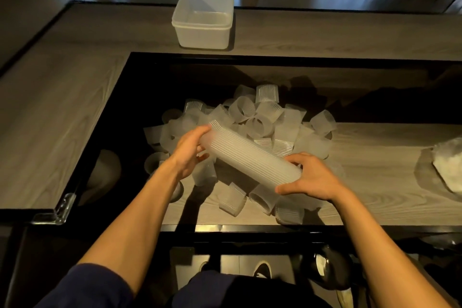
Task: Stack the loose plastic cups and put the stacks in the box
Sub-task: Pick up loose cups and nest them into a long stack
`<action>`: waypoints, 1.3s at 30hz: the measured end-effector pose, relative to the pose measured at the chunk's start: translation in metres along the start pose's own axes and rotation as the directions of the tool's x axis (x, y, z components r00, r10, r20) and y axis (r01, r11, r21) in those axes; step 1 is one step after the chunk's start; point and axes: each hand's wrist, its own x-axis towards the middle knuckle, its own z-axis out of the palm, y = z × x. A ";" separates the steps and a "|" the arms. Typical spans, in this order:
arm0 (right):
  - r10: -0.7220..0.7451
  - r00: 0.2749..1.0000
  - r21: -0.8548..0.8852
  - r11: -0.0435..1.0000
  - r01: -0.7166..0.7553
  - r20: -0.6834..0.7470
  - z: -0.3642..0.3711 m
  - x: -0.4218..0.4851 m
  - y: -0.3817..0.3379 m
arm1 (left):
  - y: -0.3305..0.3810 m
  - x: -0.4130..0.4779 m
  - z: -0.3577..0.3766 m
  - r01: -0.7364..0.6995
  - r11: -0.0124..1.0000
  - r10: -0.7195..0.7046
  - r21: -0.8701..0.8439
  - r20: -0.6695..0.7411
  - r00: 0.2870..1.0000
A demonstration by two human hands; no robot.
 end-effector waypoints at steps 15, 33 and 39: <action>-0.053 0.998 0.045 0.998 0.054 -0.037 0.009 0.007 -0.002 | 0.004 0.007 0.017 0.064 0.938 -0.107 -0.340 -0.109 0.988; -0.039 0.999 -0.021 0.999 0.039 -0.001 -0.002 0.020 0.001 | 0.004 0.003 0.012 -0.069 0.902 0.132 0.425 -0.120 0.984; -0.055 0.998 -0.040 0.998 0.055 -0.001 -0.007 0.025 -0.001 | 0.005 0.013 -0.001 -0.113 0.928 0.195 0.355 -0.204 0.959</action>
